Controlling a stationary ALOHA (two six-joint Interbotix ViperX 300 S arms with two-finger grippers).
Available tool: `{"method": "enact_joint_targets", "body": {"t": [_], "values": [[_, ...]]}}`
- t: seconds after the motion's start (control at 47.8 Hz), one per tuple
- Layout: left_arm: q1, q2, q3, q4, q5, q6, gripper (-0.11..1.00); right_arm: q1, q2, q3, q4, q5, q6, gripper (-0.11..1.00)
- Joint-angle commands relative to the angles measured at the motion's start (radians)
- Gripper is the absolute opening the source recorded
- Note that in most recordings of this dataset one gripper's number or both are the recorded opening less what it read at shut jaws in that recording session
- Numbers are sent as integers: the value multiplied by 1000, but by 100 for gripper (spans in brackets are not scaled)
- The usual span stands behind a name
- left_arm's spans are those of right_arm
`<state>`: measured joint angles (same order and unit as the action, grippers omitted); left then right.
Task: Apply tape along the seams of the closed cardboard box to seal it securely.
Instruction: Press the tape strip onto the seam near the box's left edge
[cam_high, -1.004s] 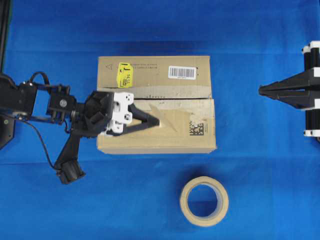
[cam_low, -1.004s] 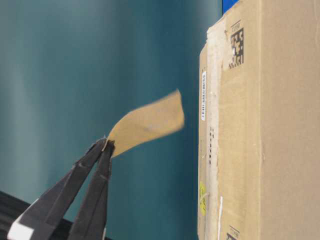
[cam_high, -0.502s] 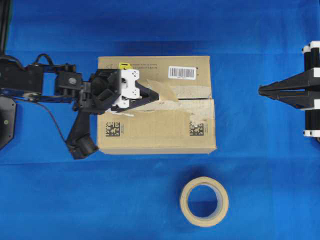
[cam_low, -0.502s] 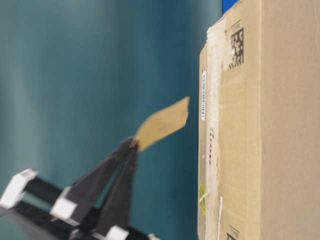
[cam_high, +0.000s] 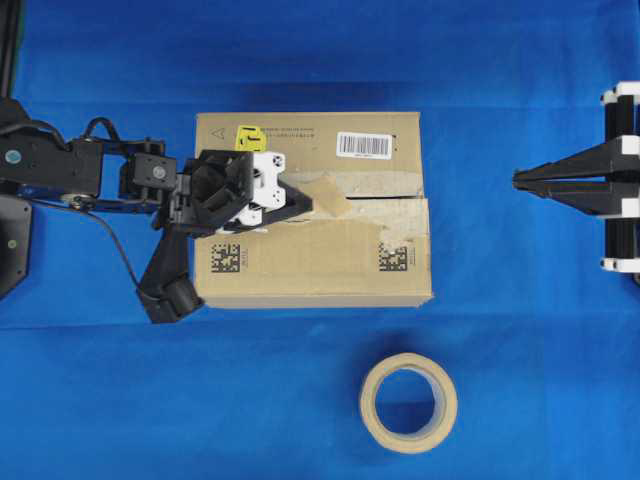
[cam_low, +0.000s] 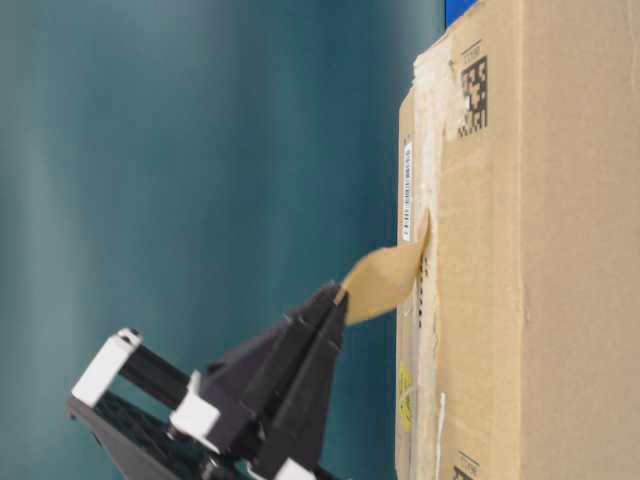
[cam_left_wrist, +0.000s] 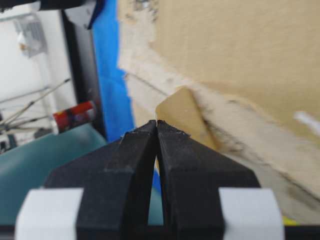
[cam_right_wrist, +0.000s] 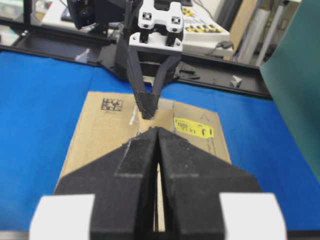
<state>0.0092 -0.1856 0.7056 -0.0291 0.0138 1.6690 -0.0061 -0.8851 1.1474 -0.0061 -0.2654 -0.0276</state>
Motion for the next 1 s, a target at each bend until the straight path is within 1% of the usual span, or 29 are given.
{"method": "enact_joint_targets", "body": {"t": [0.0, 0.272, 0.544, 0.857, 0.983], "values": [[-9, -31, 3, -3, 23, -3, 0, -2, 9, -17, -2, -5, -2, 0], [-14, -44, 21, -6, 129, -5, 0, -2, 28, -17, -3, -9, -2, 0], [-6, -40, 18, -6, 201, -2, 0, -2, 55, -20, -2, -23, -2, 0], [6, -40, 17, -6, 224, 18, 0, -2, 100, -23, 0, -67, 0, 0], [8, -38, 14, -3, 224, 20, 0, -2, 132, -26, 3, -92, 12, 0]]}}
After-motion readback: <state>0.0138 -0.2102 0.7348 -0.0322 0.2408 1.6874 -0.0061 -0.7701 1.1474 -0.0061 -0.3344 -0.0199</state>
